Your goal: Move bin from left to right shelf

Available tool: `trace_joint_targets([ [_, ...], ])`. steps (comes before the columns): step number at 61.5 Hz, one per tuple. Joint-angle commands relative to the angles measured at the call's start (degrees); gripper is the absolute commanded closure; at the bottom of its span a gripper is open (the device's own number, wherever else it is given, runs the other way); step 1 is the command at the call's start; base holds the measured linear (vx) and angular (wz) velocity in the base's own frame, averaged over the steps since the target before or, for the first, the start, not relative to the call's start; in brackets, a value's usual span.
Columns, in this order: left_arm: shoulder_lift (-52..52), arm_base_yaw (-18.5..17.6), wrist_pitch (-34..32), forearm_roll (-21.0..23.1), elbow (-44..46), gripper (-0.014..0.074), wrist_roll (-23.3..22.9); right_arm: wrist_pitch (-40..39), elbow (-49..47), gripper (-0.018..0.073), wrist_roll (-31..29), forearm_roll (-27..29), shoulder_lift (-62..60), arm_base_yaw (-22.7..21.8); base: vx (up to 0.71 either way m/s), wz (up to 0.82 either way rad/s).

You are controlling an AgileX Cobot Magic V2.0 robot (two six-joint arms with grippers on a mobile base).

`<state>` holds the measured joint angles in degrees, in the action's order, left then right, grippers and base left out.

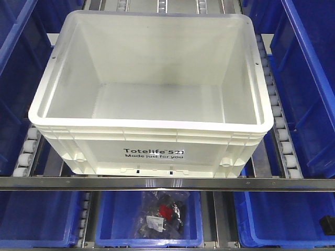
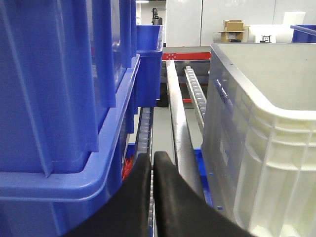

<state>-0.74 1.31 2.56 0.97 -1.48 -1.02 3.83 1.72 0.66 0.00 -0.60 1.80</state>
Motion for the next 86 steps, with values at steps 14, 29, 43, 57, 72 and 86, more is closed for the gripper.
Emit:
trace_joint_targets([
  [14,-0.6,-0.4,-7.5,0.2,6.7,0.0604,-0.3,-5.5,-3.7,0.0567,-1.7,0.6,-0.6,-0.3,0.00,0.00],
  [29,-0.5,-0.4,-1.8,1.1,21.1,0.0604,-0.3,2.3,-16.4,0.0567,-2.4,0.0,-0.3,-0.3,0.00,0.00],
  [43,5.6,-0.4,9.0,1.1,34.2,0.0604,-0.3,10.9,-28.0,0.0567,-3.0,-2.7,7.1,-0.3,0.00,0.00],
  [57,16.5,-0.4,23.3,1.1,41.4,0.0604,-0.3,17.1,-34.7,0.0567,-3.0,-2.7,18.0,-0.3,0.00,0.00],
  [72,23.5,-0.4,32.9,1.1,41.4,0.0604,-0.3,22.7,-34.3,0.0567,-3.0,-2.5,27.3,-0.3,0.00,0.00],
  [86,24.7,-0.4,34.1,1.5,41.4,0.0597,-0.4,22.9,-34.3,0.0551,-3.0,-2.5,35.1,-0.3,0.00,0.00],
])
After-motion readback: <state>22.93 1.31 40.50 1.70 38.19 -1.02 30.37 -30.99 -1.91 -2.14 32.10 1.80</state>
